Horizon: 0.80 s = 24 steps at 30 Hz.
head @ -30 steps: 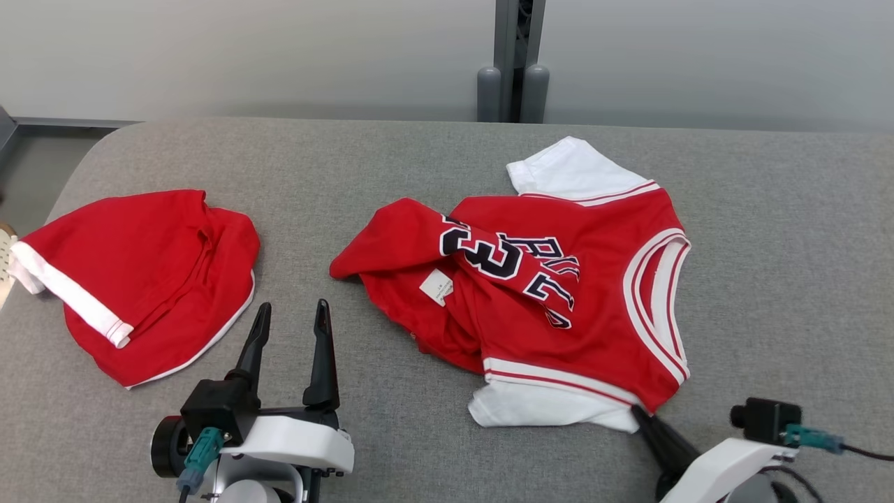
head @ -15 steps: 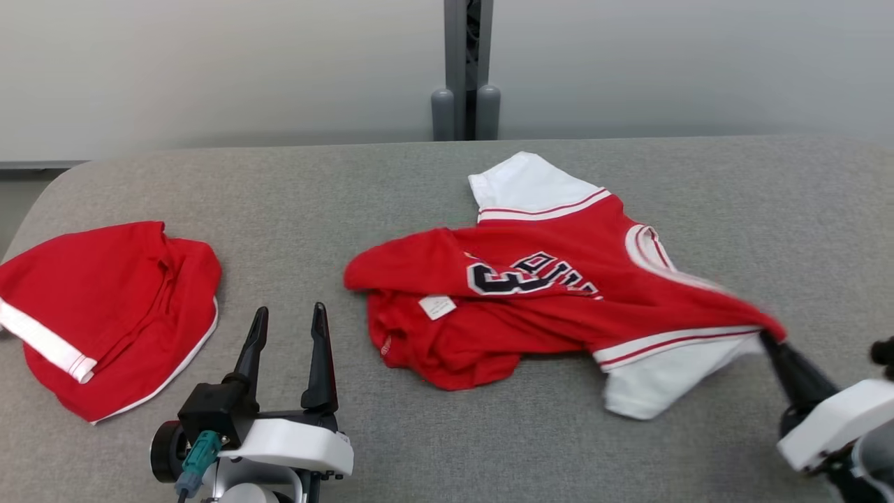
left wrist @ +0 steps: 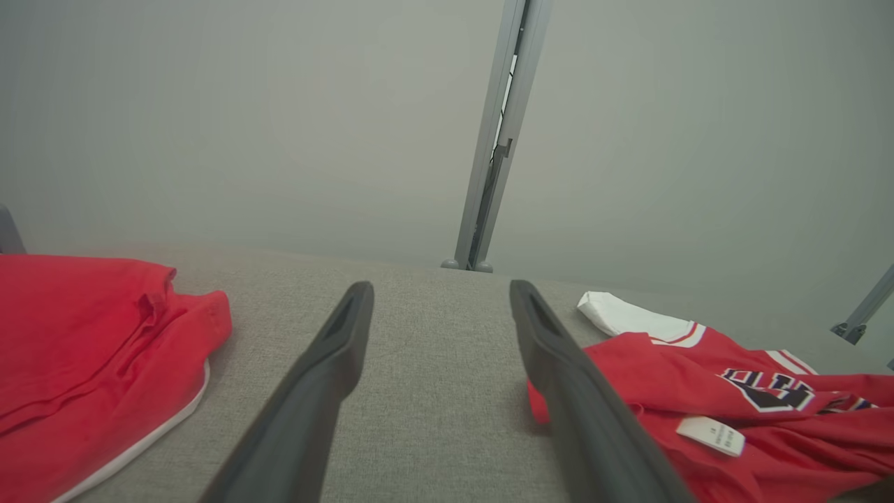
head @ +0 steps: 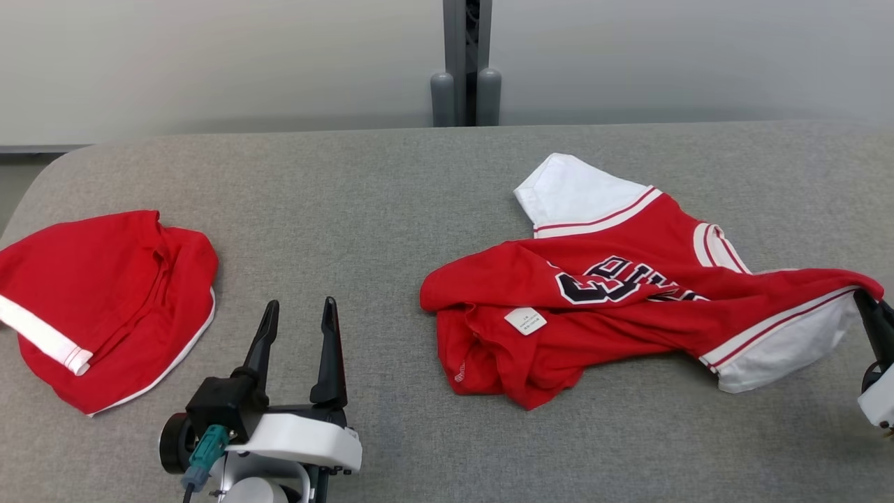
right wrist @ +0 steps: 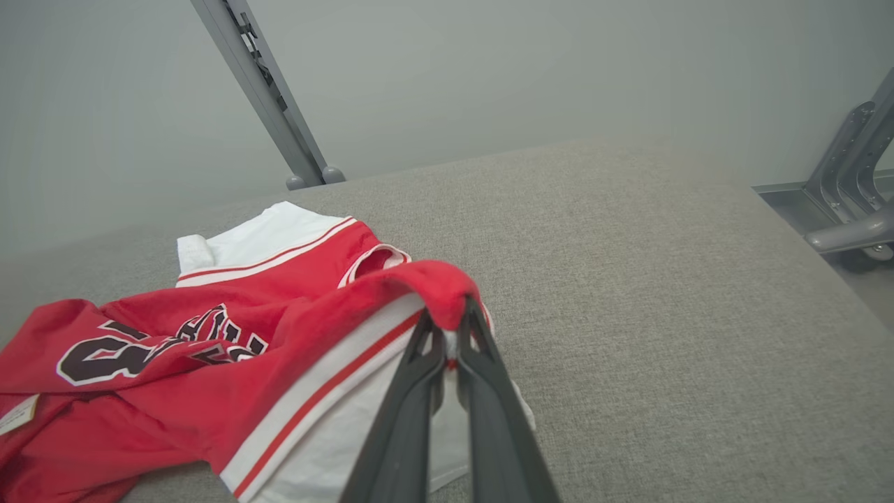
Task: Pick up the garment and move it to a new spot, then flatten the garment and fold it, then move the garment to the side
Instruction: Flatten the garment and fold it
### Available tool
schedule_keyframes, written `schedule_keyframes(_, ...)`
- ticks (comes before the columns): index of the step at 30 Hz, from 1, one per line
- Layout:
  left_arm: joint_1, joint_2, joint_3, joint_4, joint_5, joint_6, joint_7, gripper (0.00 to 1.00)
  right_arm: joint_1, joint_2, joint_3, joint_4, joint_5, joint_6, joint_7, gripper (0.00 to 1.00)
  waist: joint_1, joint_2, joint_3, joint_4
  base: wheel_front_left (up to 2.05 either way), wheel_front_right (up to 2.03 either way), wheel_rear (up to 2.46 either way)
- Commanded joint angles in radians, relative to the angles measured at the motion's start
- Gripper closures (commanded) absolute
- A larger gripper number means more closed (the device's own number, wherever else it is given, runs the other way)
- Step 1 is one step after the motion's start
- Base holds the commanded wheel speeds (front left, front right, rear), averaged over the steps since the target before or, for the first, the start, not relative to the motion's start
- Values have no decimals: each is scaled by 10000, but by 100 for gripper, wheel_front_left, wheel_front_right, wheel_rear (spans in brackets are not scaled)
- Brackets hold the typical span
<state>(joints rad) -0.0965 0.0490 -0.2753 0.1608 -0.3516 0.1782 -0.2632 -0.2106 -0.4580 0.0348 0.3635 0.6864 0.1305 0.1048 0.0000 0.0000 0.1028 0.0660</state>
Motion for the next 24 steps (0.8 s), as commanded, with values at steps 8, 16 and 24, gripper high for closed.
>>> schedule_keyframes(8, -249, 30, 13, 58, 101, 5, -13, 0, -475, 170, 639, 1502, -772, 6, -218, 0, 0, 0, 116, 246, 0, 0, 0)
schedule_keyframes(16, -102, 32, 86, 26, 168, 7, -13, 0, -669, 391, 807, 1308, -1201, 6, -1360, 0, 0, 0, -198, 82, 0, 0, 0)
schedule_keyframes(24, 59, 29, 56, -122, 166, -11, -11, 0, -123, 621, 1169, -154, -1028, 4, -2873, 0, 0, 0, -546, -228, 0, 0, 0)
